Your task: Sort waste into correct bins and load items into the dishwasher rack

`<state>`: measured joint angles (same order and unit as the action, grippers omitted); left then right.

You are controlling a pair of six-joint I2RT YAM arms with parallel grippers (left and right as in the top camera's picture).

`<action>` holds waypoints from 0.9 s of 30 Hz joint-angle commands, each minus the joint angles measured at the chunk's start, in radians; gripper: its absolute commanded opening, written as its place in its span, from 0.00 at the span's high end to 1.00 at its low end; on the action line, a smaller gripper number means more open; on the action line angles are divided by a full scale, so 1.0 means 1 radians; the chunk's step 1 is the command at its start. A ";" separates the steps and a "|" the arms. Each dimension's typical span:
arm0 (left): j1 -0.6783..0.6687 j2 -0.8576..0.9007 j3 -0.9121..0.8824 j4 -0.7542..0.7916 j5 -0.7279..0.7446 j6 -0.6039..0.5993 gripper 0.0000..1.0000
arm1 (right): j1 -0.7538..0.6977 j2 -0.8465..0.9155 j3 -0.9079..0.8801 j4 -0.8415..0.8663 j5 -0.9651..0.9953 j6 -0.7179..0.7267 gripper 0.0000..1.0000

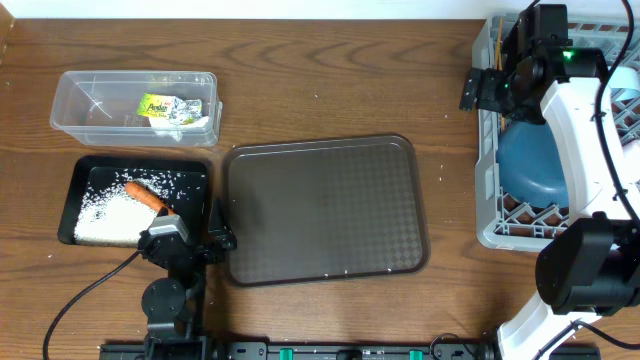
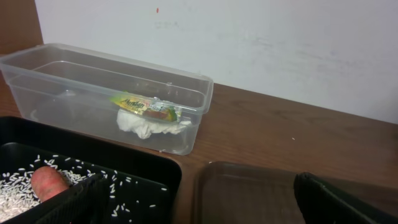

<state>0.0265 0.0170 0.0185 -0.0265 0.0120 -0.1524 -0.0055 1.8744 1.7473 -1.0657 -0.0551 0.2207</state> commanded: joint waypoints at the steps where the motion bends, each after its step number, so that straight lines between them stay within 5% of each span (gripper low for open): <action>1: 0.006 0.001 -0.014 -0.045 -0.027 0.018 0.02 | 0.000 -0.024 0.011 -0.001 0.003 0.010 0.01; 10: 0.006 0.001 -0.014 -0.045 -0.027 0.018 0.02 | 0.021 -0.175 0.011 -0.001 0.007 0.006 0.01; 18: 0.006 0.001 -0.014 -0.045 -0.027 0.018 0.02 | 0.027 -0.407 0.010 -0.057 0.124 -0.289 0.01; 27: 0.006 0.001 -0.014 -0.045 -0.027 0.018 0.02 | 0.026 -0.610 0.010 -0.073 0.134 -0.289 0.01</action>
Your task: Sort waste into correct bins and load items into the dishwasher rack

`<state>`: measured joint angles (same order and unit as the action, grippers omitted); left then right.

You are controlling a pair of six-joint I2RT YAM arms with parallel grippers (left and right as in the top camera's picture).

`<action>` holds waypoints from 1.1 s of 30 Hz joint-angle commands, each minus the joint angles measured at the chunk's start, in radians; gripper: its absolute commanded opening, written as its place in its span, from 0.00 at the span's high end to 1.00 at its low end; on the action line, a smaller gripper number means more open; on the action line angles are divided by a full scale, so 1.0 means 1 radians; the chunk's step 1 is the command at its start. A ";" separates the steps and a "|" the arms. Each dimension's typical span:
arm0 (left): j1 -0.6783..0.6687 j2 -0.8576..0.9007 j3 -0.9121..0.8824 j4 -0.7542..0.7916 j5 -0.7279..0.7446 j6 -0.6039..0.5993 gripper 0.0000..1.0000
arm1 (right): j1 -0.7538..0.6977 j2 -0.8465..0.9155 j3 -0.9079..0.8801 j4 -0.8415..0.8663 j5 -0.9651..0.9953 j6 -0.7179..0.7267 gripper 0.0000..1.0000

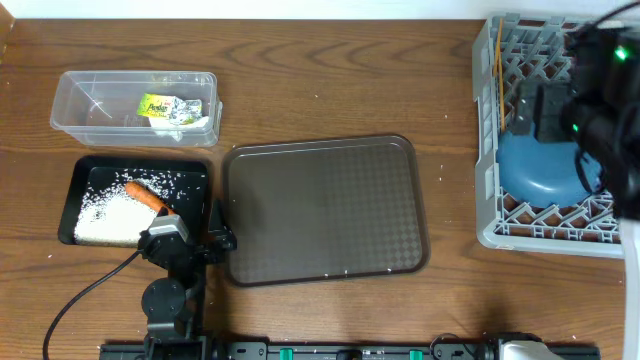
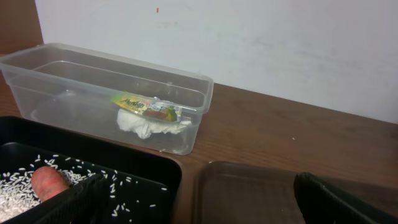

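Note:
The grey dishwasher rack [image 1: 490, 232] at the right holds a blue bowl [image 1: 540, 172] and thin yellow sticks [image 1: 498, 70] along its left wall. My right gripper [image 1: 527, 106] shows only as a dark blur over the rack, above the bowl, so its jaws cannot be read. The left gripper [image 1: 195, 236] [image 2: 199, 208] rests open and empty at the table's front, straddling the gap between the black tray [image 1: 70, 200] and the brown tray [image 1: 325, 208]. The black tray holds rice and an orange piece of food [image 1: 146, 197] [image 2: 48, 182].
At the back left, a clear plastic bin [image 1: 80, 90] [image 2: 193, 93] contains a crumpled tissue and a green-yellow wrapper [image 1: 170, 108] [image 2: 146, 106]. Grains of rice are scattered on the wood around the trays. A white wall shows behind the bin in the left wrist view.
My right arm was at the rack's upper left edge; now it is further right over the rack, blurred. The left gripper and everything on the table are unchanged.

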<state>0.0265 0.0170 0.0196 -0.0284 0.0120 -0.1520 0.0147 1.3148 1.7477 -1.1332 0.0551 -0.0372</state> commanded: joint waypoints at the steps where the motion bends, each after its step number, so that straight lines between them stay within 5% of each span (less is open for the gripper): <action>1: 0.006 0.001 -0.016 -0.043 -0.027 0.018 0.02 | 0.006 -0.070 0.010 -0.011 0.023 -0.032 0.01; 11: 0.006 0.001 -0.016 -0.043 -0.027 0.018 0.02 | 0.005 -0.287 -0.145 0.013 -0.030 -0.032 0.01; 26: 0.006 0.001 -0.016 -0.043 -0.027 0.017 0.02 | 0.006 -0.866 -1.138 0.753 -0.133 -0.031 0.01; 33: 0.006 0.001 -0.016 -0.043 -0.027 0.018 0.02 | 0.006 -1.087 -1.458 1.025 -0.211 -0.031 0.01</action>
<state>0.0292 0.0174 0.0231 -0.0341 0.0116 -0.1520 0.0147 0.2855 0.3653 -0.1474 -0.1059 -0.0631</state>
